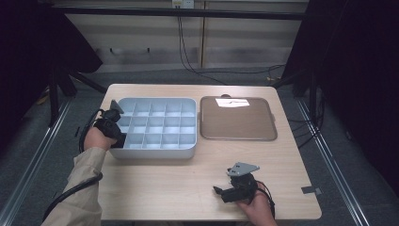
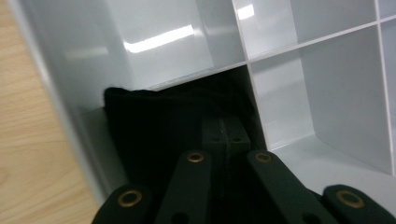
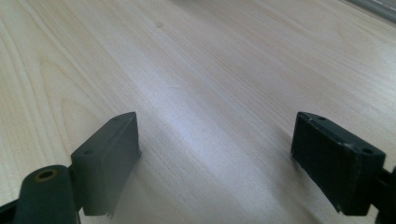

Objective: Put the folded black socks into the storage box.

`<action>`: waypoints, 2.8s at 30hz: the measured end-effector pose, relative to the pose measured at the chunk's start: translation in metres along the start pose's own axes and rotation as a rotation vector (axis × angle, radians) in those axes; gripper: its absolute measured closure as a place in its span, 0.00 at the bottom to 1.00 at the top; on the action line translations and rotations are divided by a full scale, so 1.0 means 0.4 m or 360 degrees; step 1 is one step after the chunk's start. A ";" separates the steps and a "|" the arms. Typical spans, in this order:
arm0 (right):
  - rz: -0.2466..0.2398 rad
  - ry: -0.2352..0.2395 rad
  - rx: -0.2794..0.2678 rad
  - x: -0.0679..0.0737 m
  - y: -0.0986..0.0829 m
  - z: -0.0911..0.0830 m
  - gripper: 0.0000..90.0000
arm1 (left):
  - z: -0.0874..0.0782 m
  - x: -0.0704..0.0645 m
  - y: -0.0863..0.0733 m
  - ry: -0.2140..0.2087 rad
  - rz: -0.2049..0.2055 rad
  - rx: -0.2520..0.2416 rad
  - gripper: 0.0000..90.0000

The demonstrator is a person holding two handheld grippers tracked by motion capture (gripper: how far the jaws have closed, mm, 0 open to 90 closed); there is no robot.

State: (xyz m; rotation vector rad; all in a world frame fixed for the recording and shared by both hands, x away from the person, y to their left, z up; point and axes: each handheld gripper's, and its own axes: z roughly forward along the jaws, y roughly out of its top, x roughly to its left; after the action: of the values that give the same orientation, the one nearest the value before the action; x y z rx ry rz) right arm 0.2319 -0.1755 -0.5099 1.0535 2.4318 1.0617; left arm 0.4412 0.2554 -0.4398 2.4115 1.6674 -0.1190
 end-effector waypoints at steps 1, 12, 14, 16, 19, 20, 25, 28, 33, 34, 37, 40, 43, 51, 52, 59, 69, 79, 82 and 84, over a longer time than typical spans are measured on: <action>0.0000 0.0000 0.0000 0.000 0.000 0.000 0.17 | 0.001 -0.002 0.000 0.0001 -0.0002 -0.0003 1.00; -0.0001 0.0001 0.0000 0.000 0.000 0.000 0.17 | -0.021 -0.010 -0.004 0.0020 0.0005 -0.0031 0.99; -0.0001 0.0001 0.0000 0.000 0.000 0.000 0.17 | -0.032 -0.010 -0.004 0.0032 0.0005 -0.0039 0.98; 0.0002 0.0001 0.0001 0.000 0.000 0.000 0.17 | -0.045 -0.006 -0.004 0.0047 -0.0001 -0.0045 0.98; 0.0002 0.0002 0.0001 0.000 0.000 0.000 0.17 | -0.067 0.003 -0.003 0.0060 -0.0008 -0.0065 0.98; -0.0002 0.0001 -0.0002 0.000 0.000 0.000 0.17 | -0.071 0.004 -0.003 0.0063 -0.0021 -0.0077 0.98; -0.0001 0.0002 -0.0002 0.000 0.000 0.000 0.17 | -0.086 0.019 -0.001 0.0099 -0.0038 -0.0115 0.98; -0.0003 0.0003 -0.0002 0.000 0.000 0.000 0.17 | -0.077 0.019 0.001 0.0104 -0.0046 -0.0111 0.99; -0.0006 0.0003 0.0000 0.000 0.000 0.000 0.17 | -0.040 0.027 -0.001 0.0027 -0.0059 -0.0056 1.00; -0.0009 0.0004 -0.0001 0.000 0.000 0.000 0.17 | -0.037 0.027 -0.002 0.0019 -0.0071 -0.0060 1.00; -0.0009 0.0005 -0.0003 0.000 0.000 0.000 0.17 | -0.038 0.023 0.000 0.0038 -0.0053 -0.0047 1.00; -0.0007 0.0006 -0.0003 0.000 0.000 0.000 0.17 | -0.052 0.018 0.000 0.0045 -0.0046 -0.0056 0.99; -0.0009 0.0006 -0.0003 -0.001 0.000 0.000 0.17 | -0.075 0.011 0.000 0.0069 -0.0032 -0.0077 0.92; -0.0007 0.0006 -0.0003 0.000 0.000 0.000 0.17 | -0.124 -0.002 -0.008 0.0082 -0.0010 -0.0150 0.72; -0.0005 0.0006 -0.0002 0.000 0.000 0.000 0.17 | -0.127 -0.002 -0.008 0.0076 -0.0008 -0.0153 0.70; -0.0009 0.0005 -0.0003 -0.001 0.000 0.000 0.17 | -0.141 -0.013 -0.014 0.0078 -0.0013 -0.0176 0.57; -0.0009 0.0006 -0.0003 0.000 0.000 0.000 0.17 | -0.164 -0.018 -0.022 0.0086 0.0009 -0.0197 0.45; -0.0009 0.0005 -0.0003 0.000 0.000 0.000 0.17 | -0.171 -0.026 -0.034 0.0066 0.0013 -0.0207 0.32; -0.0009 0.0006 -0.0003 -0.001 0.000 0.000 0.16 | -0.176 -0.028 -0.036 0.0072 0.0032 -0.0216 0.30; -0.0009 0.0006 -0.0003 0.000 0.000 0.000 0.16 | -0.180 -0.028 -0.037 0.0068 0.0021 -0.0229 0.29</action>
State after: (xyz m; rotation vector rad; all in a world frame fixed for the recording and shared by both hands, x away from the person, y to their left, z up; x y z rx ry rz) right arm 0.2321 -0.1755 -0.5099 1.0442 2.4348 1.0646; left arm 0.4196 0.2657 -0.3695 2.3337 1.6181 0.0529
